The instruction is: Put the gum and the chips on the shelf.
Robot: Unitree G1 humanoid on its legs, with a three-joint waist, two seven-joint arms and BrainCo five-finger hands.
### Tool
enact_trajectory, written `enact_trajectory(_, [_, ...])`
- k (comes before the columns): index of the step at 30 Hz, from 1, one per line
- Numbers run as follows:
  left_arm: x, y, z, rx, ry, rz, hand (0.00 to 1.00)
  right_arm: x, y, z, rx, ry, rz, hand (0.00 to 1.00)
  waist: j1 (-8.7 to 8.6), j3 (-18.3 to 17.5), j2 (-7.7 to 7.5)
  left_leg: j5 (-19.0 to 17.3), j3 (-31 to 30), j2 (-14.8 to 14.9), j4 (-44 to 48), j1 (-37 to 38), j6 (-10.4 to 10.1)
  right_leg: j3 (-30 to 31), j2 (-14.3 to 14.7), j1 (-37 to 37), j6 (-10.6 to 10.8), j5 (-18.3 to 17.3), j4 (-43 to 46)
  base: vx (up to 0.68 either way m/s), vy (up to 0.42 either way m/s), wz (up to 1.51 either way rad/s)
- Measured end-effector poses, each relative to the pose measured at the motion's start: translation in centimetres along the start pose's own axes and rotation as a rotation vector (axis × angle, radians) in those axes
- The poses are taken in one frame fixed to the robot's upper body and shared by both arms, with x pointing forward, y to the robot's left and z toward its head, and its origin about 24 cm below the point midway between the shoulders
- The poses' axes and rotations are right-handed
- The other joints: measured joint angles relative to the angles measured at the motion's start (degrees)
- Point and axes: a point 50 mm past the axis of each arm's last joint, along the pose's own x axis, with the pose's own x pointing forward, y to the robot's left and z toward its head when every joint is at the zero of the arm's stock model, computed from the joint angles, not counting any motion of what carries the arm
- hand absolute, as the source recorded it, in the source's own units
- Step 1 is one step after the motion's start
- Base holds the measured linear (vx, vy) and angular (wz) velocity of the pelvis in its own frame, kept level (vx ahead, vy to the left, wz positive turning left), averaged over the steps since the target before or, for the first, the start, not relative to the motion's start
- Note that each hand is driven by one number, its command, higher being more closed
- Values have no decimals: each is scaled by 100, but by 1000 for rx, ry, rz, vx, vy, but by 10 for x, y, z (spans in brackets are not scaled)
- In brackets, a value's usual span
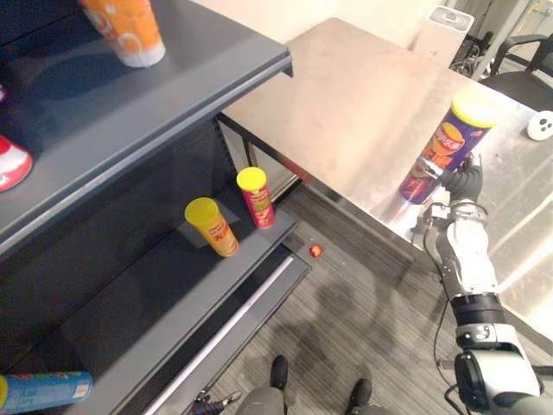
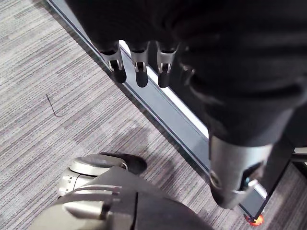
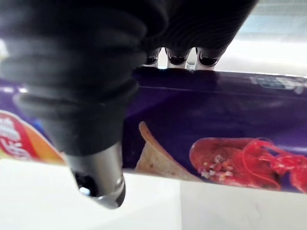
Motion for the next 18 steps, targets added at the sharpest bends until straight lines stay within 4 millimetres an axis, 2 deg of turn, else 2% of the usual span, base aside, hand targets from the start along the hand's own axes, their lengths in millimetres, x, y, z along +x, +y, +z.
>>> enact_trajectory(4, [0, 1, 0, -7, -1, 6, 0, 2, 4, 4, 13, -11, 4, 100, 6, 41, -57, 39, -26, 37, -42, -5, 1, -18, 2, -4, 0, 0, 1, 9, -10, 5])
enact_trajectory(11, [0, 3, 1, -15, -1, 15, 0, 0, 27, 29, 56, -111, 75, 100, 9, 52, -79, 38, -19, 51, -37, -5, 1, -6, 0, -4, 0, 0, 4, 0, 0, 0])
enact_trajectory(18, [0, 4, 1, -24, 0, 23, 0, 0, 29, 33, 32, -138, 83, 100, 4, 47, -122, 37, 28, 64, -33, 8, 0, 58, 7, -14, 0, 0, 5, 0, 0, -3])
